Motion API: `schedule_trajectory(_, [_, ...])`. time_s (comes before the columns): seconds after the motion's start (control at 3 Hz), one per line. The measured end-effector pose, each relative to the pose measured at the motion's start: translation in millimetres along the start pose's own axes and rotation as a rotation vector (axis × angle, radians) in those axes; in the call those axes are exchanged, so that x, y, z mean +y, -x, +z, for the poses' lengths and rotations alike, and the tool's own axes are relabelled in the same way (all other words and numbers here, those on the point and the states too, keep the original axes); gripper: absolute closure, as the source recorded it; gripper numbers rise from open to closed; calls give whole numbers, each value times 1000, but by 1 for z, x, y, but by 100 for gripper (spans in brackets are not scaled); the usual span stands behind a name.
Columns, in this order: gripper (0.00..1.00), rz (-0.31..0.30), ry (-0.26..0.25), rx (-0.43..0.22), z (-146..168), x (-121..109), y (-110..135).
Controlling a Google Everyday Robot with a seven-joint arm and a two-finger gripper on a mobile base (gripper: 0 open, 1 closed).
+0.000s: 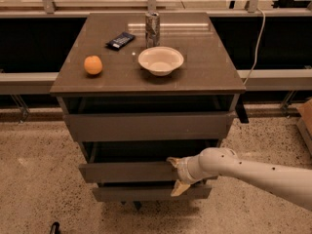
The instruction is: Open middle drawer
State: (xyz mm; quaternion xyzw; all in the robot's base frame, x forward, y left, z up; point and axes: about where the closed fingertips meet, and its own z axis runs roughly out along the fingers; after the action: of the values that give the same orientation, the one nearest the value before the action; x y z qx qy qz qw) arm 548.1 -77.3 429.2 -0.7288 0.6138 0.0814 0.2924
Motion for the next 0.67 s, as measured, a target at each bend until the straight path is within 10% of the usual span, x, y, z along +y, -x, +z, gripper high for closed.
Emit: schedule_trajectory(0.67, [15, -7, -26, -68, -80, 21, 36])
